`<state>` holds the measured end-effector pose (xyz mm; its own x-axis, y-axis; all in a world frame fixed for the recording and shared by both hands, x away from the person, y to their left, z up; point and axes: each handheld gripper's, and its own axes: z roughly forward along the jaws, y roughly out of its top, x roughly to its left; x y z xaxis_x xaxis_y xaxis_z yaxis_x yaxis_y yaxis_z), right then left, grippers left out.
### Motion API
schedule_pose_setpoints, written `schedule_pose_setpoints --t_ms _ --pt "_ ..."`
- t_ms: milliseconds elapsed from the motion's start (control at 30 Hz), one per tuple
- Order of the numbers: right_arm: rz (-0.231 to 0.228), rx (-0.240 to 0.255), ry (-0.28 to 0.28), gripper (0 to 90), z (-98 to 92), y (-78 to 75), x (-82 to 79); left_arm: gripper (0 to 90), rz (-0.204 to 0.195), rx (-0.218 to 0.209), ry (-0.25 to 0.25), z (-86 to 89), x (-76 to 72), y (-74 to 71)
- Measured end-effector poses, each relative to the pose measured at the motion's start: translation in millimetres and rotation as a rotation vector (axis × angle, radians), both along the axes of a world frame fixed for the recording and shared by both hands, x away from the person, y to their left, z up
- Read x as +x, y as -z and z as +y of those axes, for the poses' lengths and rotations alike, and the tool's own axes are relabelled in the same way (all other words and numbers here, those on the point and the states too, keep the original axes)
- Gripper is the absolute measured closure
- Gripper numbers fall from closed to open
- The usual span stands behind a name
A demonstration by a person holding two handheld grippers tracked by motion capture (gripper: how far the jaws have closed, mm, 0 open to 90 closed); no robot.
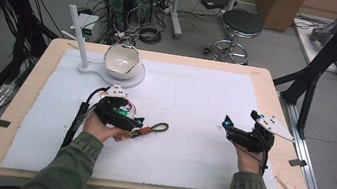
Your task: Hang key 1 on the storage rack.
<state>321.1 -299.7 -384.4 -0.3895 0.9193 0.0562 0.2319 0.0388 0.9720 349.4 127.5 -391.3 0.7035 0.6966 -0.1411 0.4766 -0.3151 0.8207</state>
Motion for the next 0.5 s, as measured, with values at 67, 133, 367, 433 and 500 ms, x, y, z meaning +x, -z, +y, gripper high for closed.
schedule_pose_setpoints --t_ms 67,133,367,433,500 --pt "-0.001 0.000 -0.002 0.4 0.0 0.0 0.1 5.4 0.005 -0.004 0.008 -3.9 -0.2 0.6" --pt "0.001 0.000 -0.003 0.4 0.1 0.0 0.0 5.4 0.015 0.000 0.026 -7.4 -0.5 1.4" --pt "0.005 0.003 -0.005 0.4 0.3 0.0 -0.4 5.4 0.061 0.026 0.106 -24.3 -1.9 7.0" --pt "0.000 0.002 -0.006 0.4 -0.1 0.0 -0.1 5.4 0.065 0.029 0.112 -26.1 -1.7 8.0" --pt "0.001 0.001 -0.006 0.4 -0.1 0.1 -0.1 5.4 0.070 0.044 0.120 -28.5 -1.2 9.6"
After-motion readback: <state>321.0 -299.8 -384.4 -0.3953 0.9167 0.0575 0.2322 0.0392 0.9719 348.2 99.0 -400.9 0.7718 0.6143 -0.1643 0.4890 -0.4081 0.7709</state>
